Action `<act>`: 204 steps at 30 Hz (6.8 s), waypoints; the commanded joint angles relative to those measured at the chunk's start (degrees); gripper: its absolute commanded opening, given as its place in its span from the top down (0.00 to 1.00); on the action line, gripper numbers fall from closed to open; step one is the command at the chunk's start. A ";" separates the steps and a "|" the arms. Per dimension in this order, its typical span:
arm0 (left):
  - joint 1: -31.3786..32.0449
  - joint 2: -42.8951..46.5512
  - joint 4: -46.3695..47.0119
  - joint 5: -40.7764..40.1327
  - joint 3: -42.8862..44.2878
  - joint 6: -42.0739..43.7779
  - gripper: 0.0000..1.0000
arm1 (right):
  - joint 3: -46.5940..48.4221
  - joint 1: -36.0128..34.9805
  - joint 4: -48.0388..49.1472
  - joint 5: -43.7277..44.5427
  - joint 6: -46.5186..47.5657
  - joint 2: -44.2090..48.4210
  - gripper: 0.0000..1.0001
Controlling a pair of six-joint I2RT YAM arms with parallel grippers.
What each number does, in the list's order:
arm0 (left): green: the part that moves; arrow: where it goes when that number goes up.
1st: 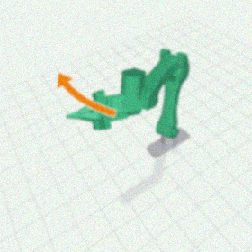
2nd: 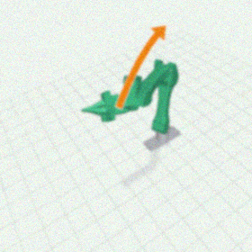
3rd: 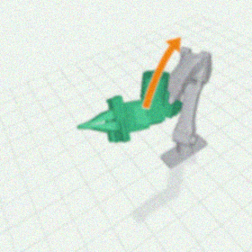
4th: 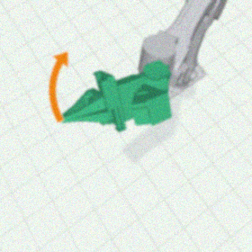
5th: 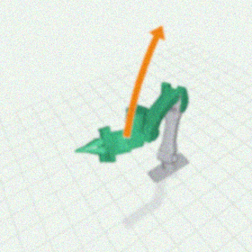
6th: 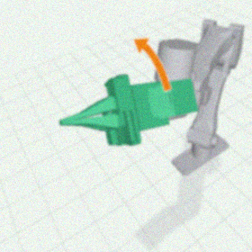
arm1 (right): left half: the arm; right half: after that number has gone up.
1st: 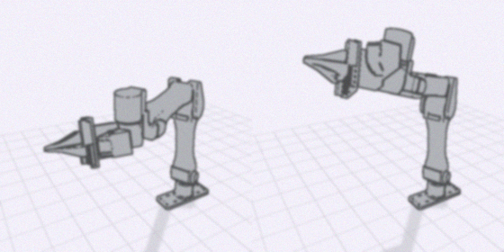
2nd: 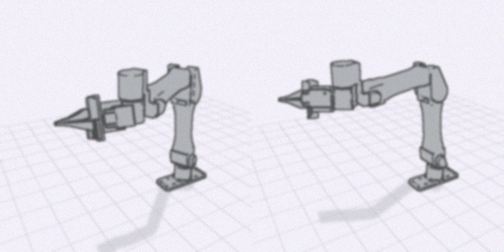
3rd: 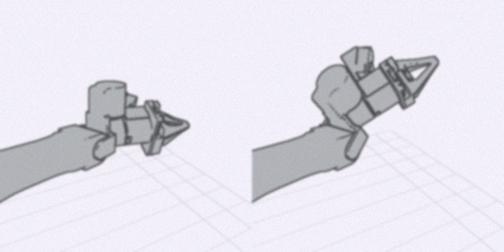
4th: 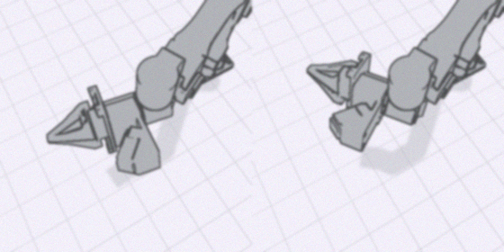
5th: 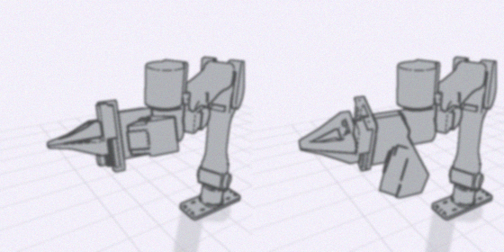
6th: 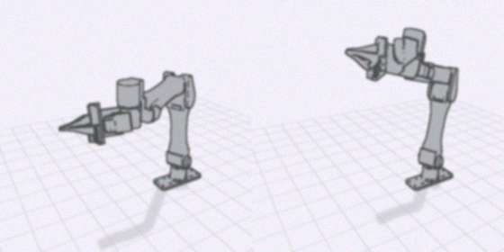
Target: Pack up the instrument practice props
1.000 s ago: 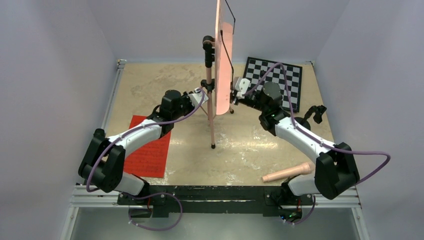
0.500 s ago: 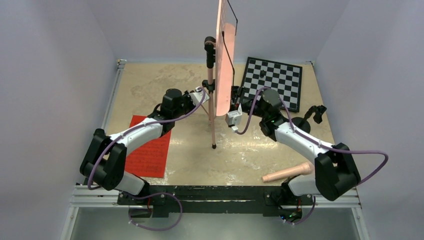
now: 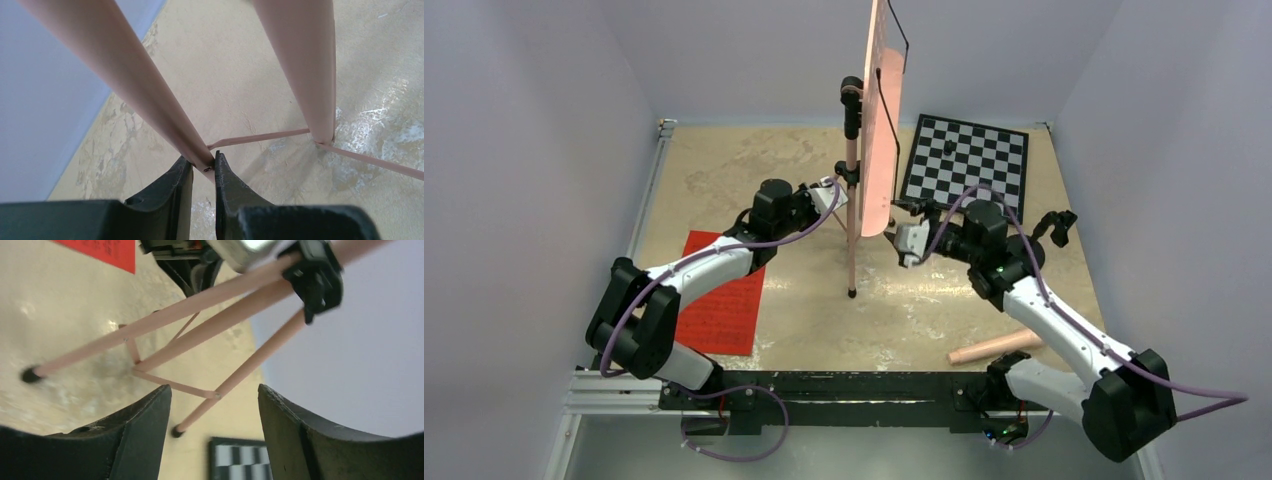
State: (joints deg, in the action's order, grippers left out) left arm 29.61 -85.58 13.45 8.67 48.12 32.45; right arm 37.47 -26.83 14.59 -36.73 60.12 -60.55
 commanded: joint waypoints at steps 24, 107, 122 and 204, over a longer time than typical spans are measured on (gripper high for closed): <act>0.46 -3.98 -21.39 0.03 -6.10 6.99 1.00 | 28.92 14.88 3.20 -8.71 -123.73 -23.80 0.28; 0.39 -5.91 -22.02 -1.20 -4.02 7.10 1.00 | 17.76 -0.12 6.77 -15.85 -44.39 -11.35 0.67; 0.45 -6.60 -22.87 -0.85 -3.05 6.62 1.00 | 12.85 -0.55 4.06 -13.52 -35.03 -6.44 0.49; 0.47 -6.60 -21.47 2.53 -3.36 7.76 1.00 | 25.70 10.69 -7.48 -13.01 -44.04 -24.34 0.41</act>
State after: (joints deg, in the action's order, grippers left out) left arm 29.98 -86.80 10.96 11.75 50.30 35.88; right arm 58.87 -15.40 5.56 -46.22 14.24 -84.20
